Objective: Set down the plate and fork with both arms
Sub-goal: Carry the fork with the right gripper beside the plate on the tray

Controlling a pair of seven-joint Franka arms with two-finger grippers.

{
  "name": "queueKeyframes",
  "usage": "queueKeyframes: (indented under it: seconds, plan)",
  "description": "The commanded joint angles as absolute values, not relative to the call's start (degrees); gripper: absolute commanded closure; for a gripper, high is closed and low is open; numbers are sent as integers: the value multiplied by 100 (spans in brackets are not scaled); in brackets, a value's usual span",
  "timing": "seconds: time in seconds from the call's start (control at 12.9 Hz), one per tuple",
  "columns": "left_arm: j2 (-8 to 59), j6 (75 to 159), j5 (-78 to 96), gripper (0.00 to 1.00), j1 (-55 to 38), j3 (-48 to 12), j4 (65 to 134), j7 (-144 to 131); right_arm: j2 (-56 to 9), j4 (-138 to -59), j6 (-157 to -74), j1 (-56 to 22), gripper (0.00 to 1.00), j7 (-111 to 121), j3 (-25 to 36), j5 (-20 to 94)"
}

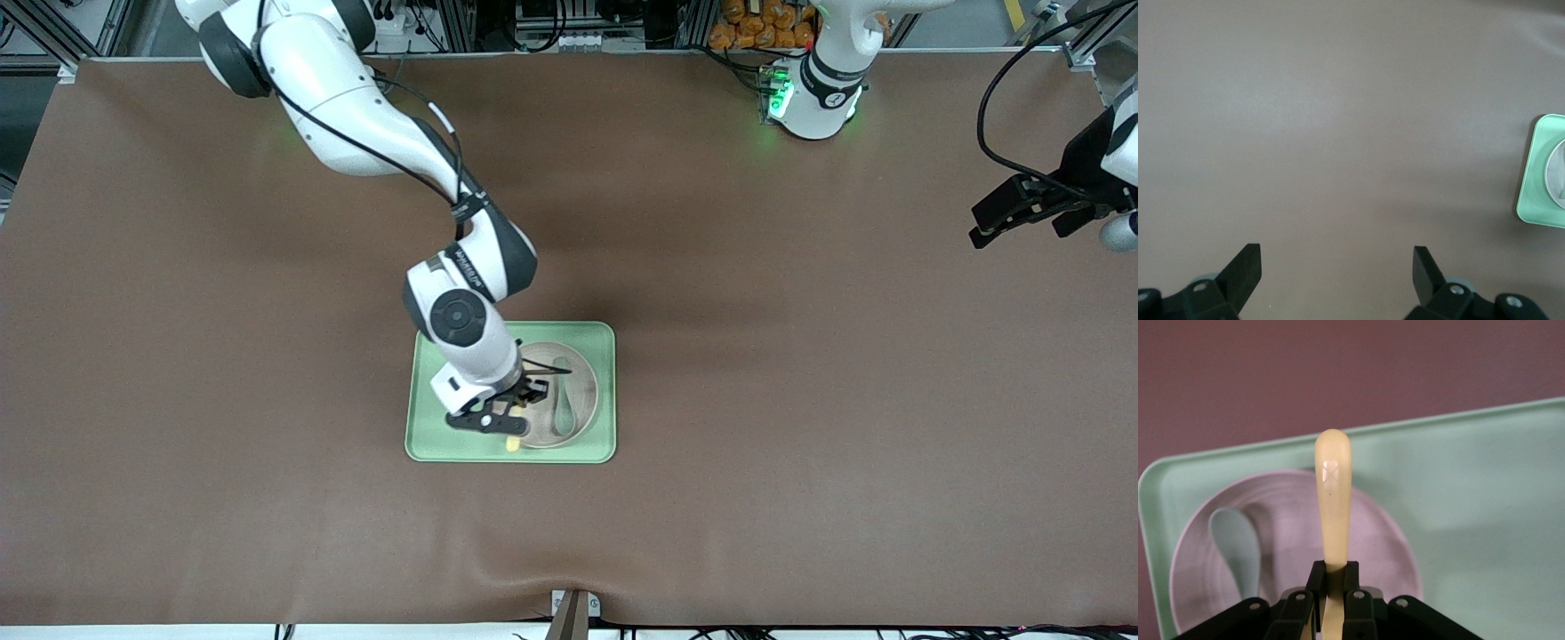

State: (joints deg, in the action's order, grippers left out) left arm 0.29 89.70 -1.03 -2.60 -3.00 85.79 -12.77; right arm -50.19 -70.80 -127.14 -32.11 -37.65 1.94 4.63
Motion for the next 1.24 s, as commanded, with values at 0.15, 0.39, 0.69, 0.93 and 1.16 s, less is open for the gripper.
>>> queueKeyframes:
  seconds: [0.15, 0.39, 0.69, 0.93, 1.16]
  plan:
    - [-44, 8912, -193, 0, -185, -448, 8639, -896, -4536, -7776, -12463, -2681, 100, -3227, 88, 527]
    - [-44, 8771, -202, 0, -193, -457, 8631, -896, -4333, -8339, -12743, -2645, 100, -2997, 114, 519]
    - [-18, 8771, -202, 0, -220, -466, 8639, -905, -3973, -9455, -13745, -2646, 100, -2558, 114, 501]
    - [0, 8771, -193, 0, -220, -466, 8640, -905, -3981, -9501, -13773, -2637, 100, -2566, 114, 501]
    - [0, 8771, -176, 0, -220, -457, 8640, -949, -3964, -9466, -13510, -2522, 15, -2663, 114, 510]
